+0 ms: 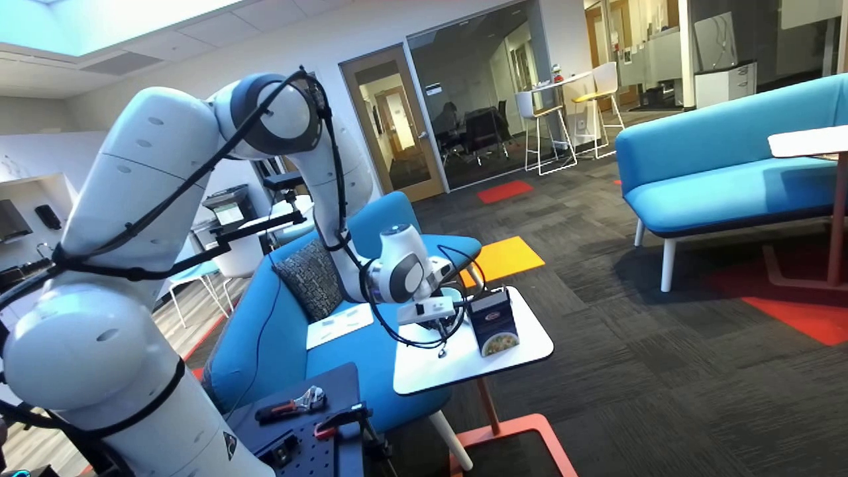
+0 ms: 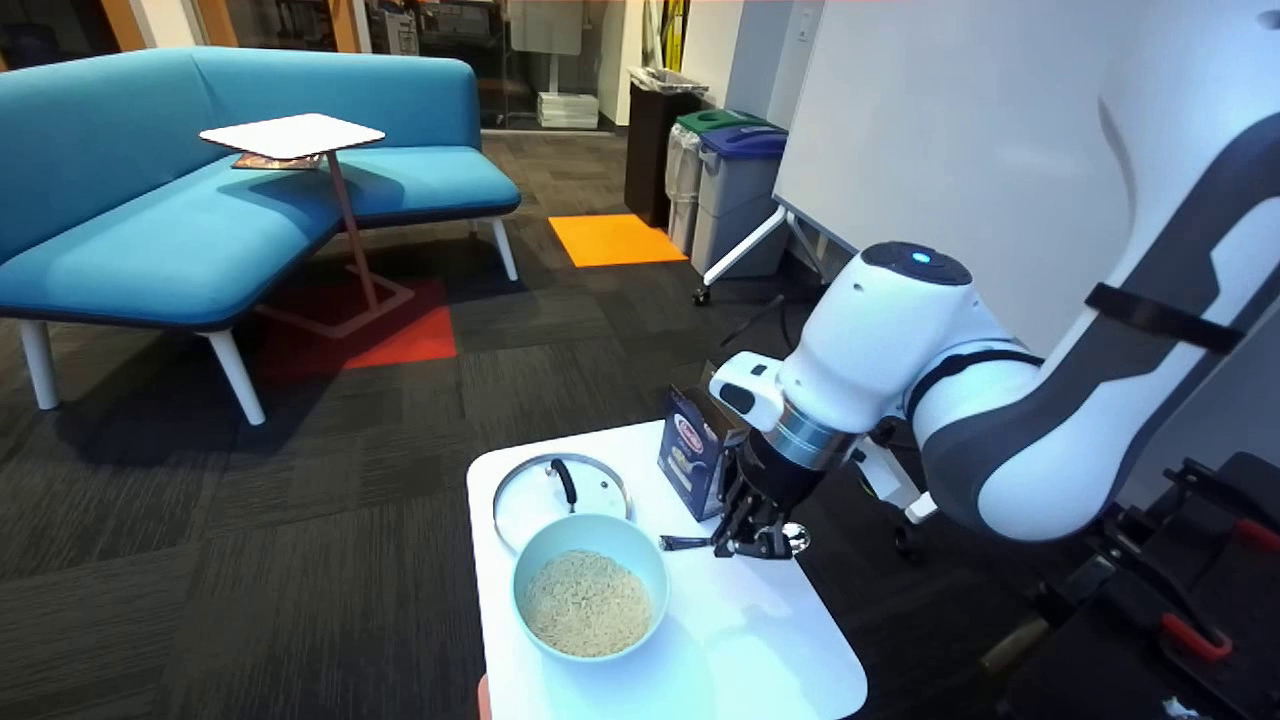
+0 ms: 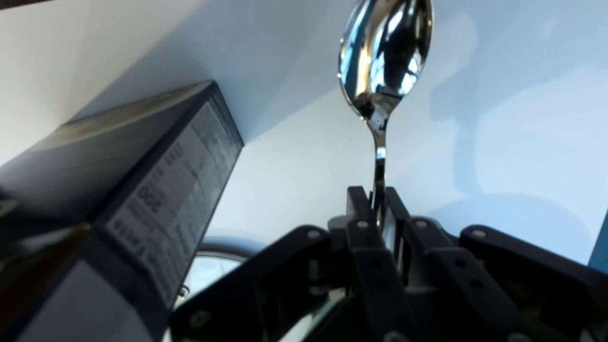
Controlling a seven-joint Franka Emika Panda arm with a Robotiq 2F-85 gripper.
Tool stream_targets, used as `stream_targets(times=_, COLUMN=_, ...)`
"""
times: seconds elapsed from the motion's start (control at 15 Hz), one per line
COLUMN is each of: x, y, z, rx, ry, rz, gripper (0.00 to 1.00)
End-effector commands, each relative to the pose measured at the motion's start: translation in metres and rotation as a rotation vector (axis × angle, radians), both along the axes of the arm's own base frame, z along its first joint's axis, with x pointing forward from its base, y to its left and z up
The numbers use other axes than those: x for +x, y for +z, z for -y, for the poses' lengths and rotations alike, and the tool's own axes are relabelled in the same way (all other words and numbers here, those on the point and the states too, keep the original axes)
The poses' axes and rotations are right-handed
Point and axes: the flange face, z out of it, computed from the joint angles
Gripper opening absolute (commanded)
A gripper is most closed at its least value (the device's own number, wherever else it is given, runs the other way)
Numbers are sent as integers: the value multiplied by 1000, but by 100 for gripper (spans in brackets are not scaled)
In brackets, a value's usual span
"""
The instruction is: Remove the silver spoon from the bowl and put it on the table.
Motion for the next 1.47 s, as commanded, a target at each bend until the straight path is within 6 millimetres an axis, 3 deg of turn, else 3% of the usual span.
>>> stream_targets(times=0.0, x=-7, y=0, z=2, rx=-13, ry=-49, rz=40, gripper=3)
stream_targets(times=0.47, x=-17, y=-10, z=0, rx=-23, ry=-73, rz=12, gripper=3)
stream_targets(times=1.27, x=-5, y=-23, z=-10, rx=8, ry=-57, rz=-53, gripper=3)
stream_targets(times=1.33, x=-4, y=-23, z=-9, rx=11, ry=-60, rz=-55, gripper=32)
stream_targets(times=1.4, x=-2, y=-23, z=-9, rx=13, ry=-61, rz=-54, gripper=36)
